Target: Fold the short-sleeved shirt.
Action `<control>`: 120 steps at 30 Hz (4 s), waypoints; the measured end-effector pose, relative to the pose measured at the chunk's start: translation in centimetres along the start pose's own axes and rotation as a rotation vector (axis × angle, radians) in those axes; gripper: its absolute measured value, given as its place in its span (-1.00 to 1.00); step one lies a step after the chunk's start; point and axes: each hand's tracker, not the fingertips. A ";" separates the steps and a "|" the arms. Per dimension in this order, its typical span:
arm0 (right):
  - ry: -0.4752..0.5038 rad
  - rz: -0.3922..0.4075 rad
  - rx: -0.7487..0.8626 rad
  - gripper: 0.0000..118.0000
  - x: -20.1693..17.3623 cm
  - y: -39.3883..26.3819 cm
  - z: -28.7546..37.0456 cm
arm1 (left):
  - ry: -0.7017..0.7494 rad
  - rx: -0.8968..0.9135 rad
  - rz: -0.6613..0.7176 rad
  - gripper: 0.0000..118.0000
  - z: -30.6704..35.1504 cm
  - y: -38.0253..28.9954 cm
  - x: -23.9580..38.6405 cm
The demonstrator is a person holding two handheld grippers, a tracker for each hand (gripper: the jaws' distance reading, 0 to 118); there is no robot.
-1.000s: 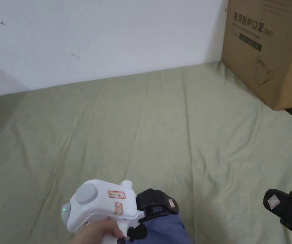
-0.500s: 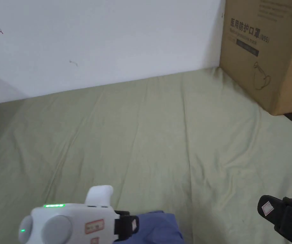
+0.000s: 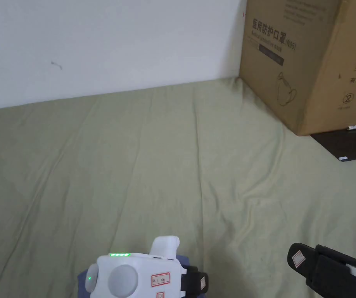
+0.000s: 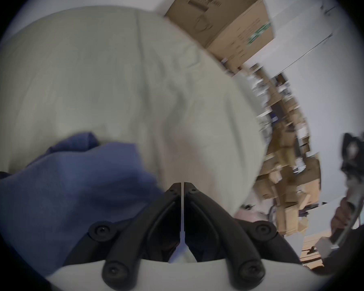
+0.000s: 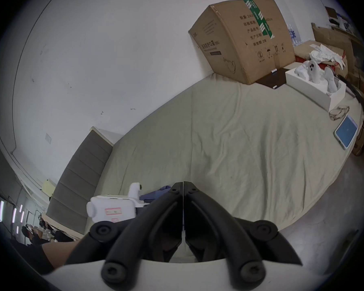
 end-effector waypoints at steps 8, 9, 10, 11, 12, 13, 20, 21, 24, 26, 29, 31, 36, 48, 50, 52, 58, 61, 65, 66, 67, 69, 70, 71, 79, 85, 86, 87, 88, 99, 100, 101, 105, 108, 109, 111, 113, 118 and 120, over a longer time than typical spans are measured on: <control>0.067 0.247 0.135 -1.00 -7.0 2.9 1.5 | 0.157 0.559 -0.275 -0.95 20.5 0.0 5.6; 0.056 0.325 0.189 -1.00 -8.4 3.1 1.9 | 0.224 0.619 -0.301 -0.95 22.5 -0.4 6.3; 0.036 0.438 0.261 -1.00 -10.1 3.1 2.3 | 0.297 0.713 -0.324 -0.95 24.6 -1.2 7.2; 0.032 0.523 0.320 -1.00 -11.5 3.0 2.5 | 0.362 0.799 -0.333 -0.95 26.3 -1.9 7.5; 0.025 0.566 0.380 -1.00 -12.5 2.7 2.7 | 0.430 0.866 -0.330 -0.95 27.4 -2.7 8.1; 0.010 0.575 0.452 -1.00 -13.4 2.3 2.9 | 0.501 0.939 -0.323 -0.95 28.5 -3.5 8.5; -0.297 0.594 0.894 -1.00 -11.6 -3.6 1.0 | 0.913 1.187 -0.281 -0.95 29.0 -9.0 6.8; -0.309 0.570 0.839 -1.00 -11.1 -4.0 0.8 | 0.953 1.193 -0.257 -0.95 28.7 -9.6 6.6; -0.318 0.534 0.726 -1.00 -9.9 -4.6 0.7 | 0.880 1.166 -0.204 -0.95 28.3 -10.6 5.8; -0.332 0.548 0.748 -1.00 -9.8 -4.8 1.0 | 0.903 1.144 -0.242 -0.95 28.3 -10.8 5.8; -0.333 0.550 0.775 -1.00 -10.1 -4.0 1.7 | 0.922 1.145 -0.267 -0.95 28.6 -10.8 5.8; -0.309 0.545 0.788 -1.00 -10.6 -3.5 2.3 | 0.892 1.141 -0.249 -0.95 29.4 -10.4 5.7; 0.034 0.493 0.469 -1.00 -10.1 -3.1 -0.3 | 0.737 0.983 -0.122 -0.95 31.1 -9.8 3.1; -0.087 0.437 -0.724 -1.00 -3.5 -8.9 -24.0 | 0.100 0.406 0.347 -0.87 26.4 -9.6 -14.2; -0.052 0.403 -0.684 -1.00 -3.9 -8.3 -23.9 | -0.038 0.362 0.437 -0.35 24.4 -10.0 -17.8; -0.057 0.416 -0.695 -1.00 -4.1 -8.2 -23.5 | -0.099 0.325 0.507 0.56 22.4 -10.4 -20.4; -0.053 0.337 -0.707 -1.00 -3.3 -8.2 -24.0 | -0.408 0.189 0.637 0.87 14.5 -10.0 -24.8; -0.054 0.281 -0.713 -1.00 -2.8 -8.0 -24.4 | -0.559 0.097 0.610 0.86 9.3 -8.7 -23.6; -0.046 0.302 -0.706 -1.00 -2.9 -8.3 -24.1 | -0.500 0.097 0.582 0.54 6.3 -7.4 -22.9; -0.044 0.302 -0.699 -1.00 -2.8 -8.3 -24.0 | -0.341 0.086 0.569 -0.30 6.2 -7.4 -23.1; -0.040 0.296 -0.690 -1.00 -2.6 -8.4 -23.8 | -0.242 0.078 0.568 -0.56 6.3 -7.7 -22.5; -0.037 0.282 -0.676 -1.00 -2.6 -8.4 -23.5 | -0.361 0.114 0.586 -0.57 7.2 -8.0 -21.8; -0.038 0.278 -0.670 -1.00 -2.7 -8.3 -23.2 | -0.297 0.097 0.523 -0.57 7.8 -7.5 -21.0; -0.041 0.279 -0.659 -1.00 -3.0 -8.2 -22.7 | -0.251 0.104 0.465 -0.57 8.6 -6.8 -20.4; -0.082 0.408 -0.538 -1.00 -6.9 -6.8 -19.5 | 0.057 0.062 0.249 -0.58 25.1 -3.0 -23.2; -0.100 0.426 -0.497 -1.00 -9.2 -7.0 -17.9 | 0.621 -0.111 0.159 -0.58 38.0 -2.1 -30.0; -0.103 0.425 -0.491 -1.00 -9.4 -7.1 -17.7 | 0.703 -0.146 0.155 -0.58 39.3 -2.0 -31.2; -0.105 0.425 -0.486 -1.00 -9.5 -7.2 -17.5 | 0.787 -0.193 0.161 -0.58 40.1 -1.9 -32.3; -0.108 0.425 -0.482 -1.00 -9.8 -7.2 -17.4 | 0.875 -0.236 0.166 -0.57 41.1 -2.0 -33.6; -0.152 0.433 -0.464 -1.00 -10.1 -6.9 -17.0 | 1.306 -0.289 0.063 0.90 46.1 -3.7 -36.0; -0.152 0.440 -0.458 -1.00 -9.5 -6.5 -17.1 | 1.311 -0.236 0.074 0.90 46.4 -3.5 -34.9; -0.156 0.448 -0.446 -1.00 -9.5 -6.4 -17.0 | 1.292 -0.154 0.079 0.90 46.6 -3.3 -33.5; -0.157 0.464 -0.408 -1.00 -9.8 -5.9 -16.1 | 1.048 0.225 0.186 0.83 44.4 -3.9 -25.9; -0.129 0.456 -0.380 -1.00 -10.4 -5.3 -15.3 | 0.755 0.369 0.235 -0.19 40.5 -5.5 -21.6; -0.119 0.456 -0.374 -1.00 -10.6 -5.1 -15.0 | 0.702 0.412 0.220 -0.67 38.3 -5.9 -19.4; -0.101 0.457 -0.359 -1.00 -11.2 -4.5 -14.4 | 0.657 0.436 0.187 -0.95 34.2 -6.4 -15.7; -0.102 0.456 -0.350 -1.00 -11.9 -3.7 -13.3 | 0.509 0.477 0.174 -0.96 31.1 -6.4 -12.1; -0.027 0.392 -0.245 -1.00 -13.3 -0.9 -9.6 | 0.507 0.722 0.038 -0.99 29.3 -5.4 -3.3; 0.010 0.412 -0.106 -1.00 -14.1 0.3 -7.3 | 0.536 0.817 -0.044 -0.99 30.1 -4.7 -0.3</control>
